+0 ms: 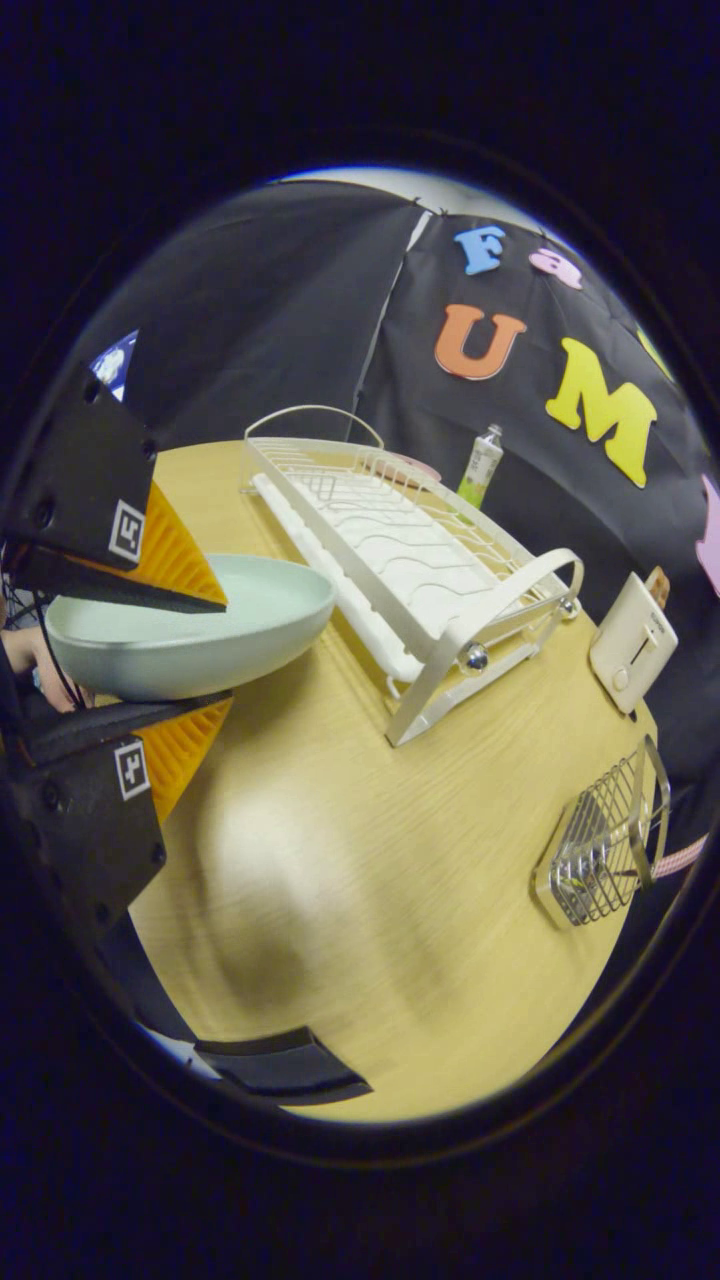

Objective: Take the plate from the dish rack, then take the spoon from the basket and place it into the plate.

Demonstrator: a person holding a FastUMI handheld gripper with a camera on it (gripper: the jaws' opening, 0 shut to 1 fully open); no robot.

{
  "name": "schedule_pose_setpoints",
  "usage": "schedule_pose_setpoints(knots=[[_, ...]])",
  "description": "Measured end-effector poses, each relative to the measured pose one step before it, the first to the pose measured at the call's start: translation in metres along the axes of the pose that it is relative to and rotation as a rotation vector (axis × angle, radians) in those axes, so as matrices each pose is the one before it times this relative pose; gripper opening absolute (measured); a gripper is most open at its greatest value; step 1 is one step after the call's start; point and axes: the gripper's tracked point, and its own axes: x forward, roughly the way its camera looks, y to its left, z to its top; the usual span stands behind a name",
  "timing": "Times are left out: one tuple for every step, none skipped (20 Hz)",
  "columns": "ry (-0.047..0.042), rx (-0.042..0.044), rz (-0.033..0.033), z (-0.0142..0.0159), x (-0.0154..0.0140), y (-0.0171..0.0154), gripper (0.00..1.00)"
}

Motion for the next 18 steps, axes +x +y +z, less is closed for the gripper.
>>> schedule_pose_setpoints(knots=[[-0.0029,0.00779,-0.00054,0.00034,-0.00077,-0.00065,0.52],[-0.00208,0.00438,0.00032,0.00129,0.00035,-0.00076,0.52],[-0.00166,0.00068,-0.00059,-0.00094,0.0005,0.00004,0.54],[-0.00169,-0.00416,0.00202,0.00108,-0.00063,0.00054,0.55],[-0.00412,-0.00259,0.00695,-0.00012,-0.00069,0.00194,0.56],[-0.00636,-0.00642,0.00594,0.00169,-0.00169,0.00167,0.57],[-0.01685,-0.00872,0.00062,0.00081,-0.00318,0.00072,0.58],[-0.01785,-0.01327,-0.00014,0.00222,-0.00202,0.00156,0.63],[-0.01058,-0.02904,-0.00192,-0.00104,-0.00502,0.00011,0.67],[-0.01059,-0.02357,0.00294,0.0008,-0.00418,0.00175,0.7],[-0.0152,-0.02359,0.00214,0.00189,-0.00446,0.00134,0.72],[-0.0169,-0.02341,0.0005,0.00122,-0.00484,-0.00104,0.73],[-0.01871,-0.0225,-0.00196,0.00144,-0.00549,-0.00196,0.75],[-0.01347,-0.02129,-0.00244,0.00111,-0.00562,-0.0032,0.76],[-0.00001,-0.02716,0.00372,-0.00162,-0.00635,-0.00305,0.77],[-0.00133,-0.02912,0.01252,-0.00081,-0.00746,-0.00262,0.77],[-0.0189,-0.02571,0.00769,0.00241,-0.00789,-0.00515,0.77],[-0.03001,-0.02825,-0.00263,0.00544,-0.00945,-0.00828,0.77]])
